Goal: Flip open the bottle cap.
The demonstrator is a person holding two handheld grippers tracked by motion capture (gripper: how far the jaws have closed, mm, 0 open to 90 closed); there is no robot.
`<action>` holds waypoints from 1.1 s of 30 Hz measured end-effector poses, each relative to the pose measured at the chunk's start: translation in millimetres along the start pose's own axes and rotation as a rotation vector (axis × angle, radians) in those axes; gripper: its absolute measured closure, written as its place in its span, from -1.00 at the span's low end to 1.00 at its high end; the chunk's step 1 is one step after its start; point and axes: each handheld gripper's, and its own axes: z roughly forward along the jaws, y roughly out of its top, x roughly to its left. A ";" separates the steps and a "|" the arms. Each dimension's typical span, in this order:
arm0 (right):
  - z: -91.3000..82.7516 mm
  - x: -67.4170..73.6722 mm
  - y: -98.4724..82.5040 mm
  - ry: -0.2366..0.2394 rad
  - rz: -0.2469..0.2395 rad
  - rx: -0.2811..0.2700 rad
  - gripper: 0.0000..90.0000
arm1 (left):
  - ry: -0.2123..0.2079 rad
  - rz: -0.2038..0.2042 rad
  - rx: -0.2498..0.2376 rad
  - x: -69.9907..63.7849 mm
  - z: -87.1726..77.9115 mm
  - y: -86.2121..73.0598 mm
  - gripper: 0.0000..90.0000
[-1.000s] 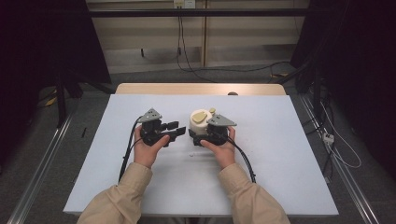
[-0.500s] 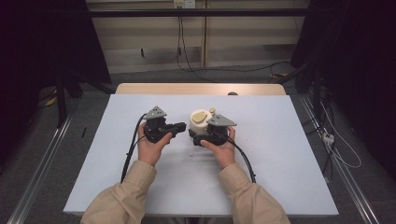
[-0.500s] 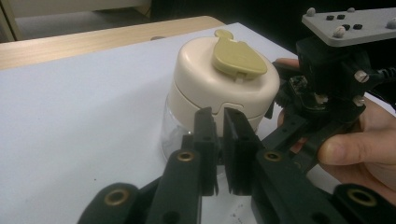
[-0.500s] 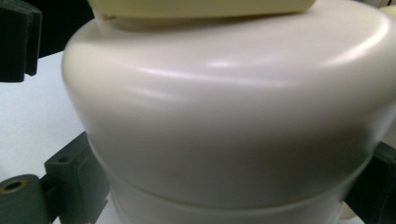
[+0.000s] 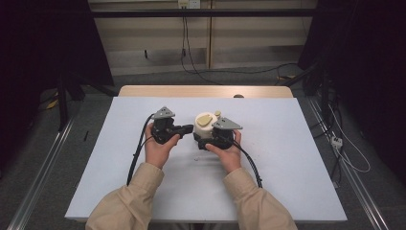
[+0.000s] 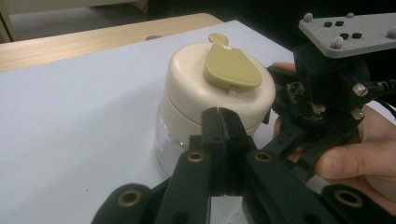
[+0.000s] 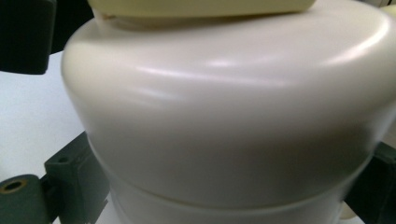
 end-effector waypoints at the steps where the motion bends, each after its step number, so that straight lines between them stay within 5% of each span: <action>1: 0.0 0.0 0.0 0.000 -0.001 0.000 -0.90 | -0.001 -0.002 -0.002 -0.2 0.4 0.5 1.00; 33: 0.1 -0.1 0.0 0.001 0.001 0.002 -0.90 | 0.009 0.011 0.030 -8.5 9.4 11.1 1.00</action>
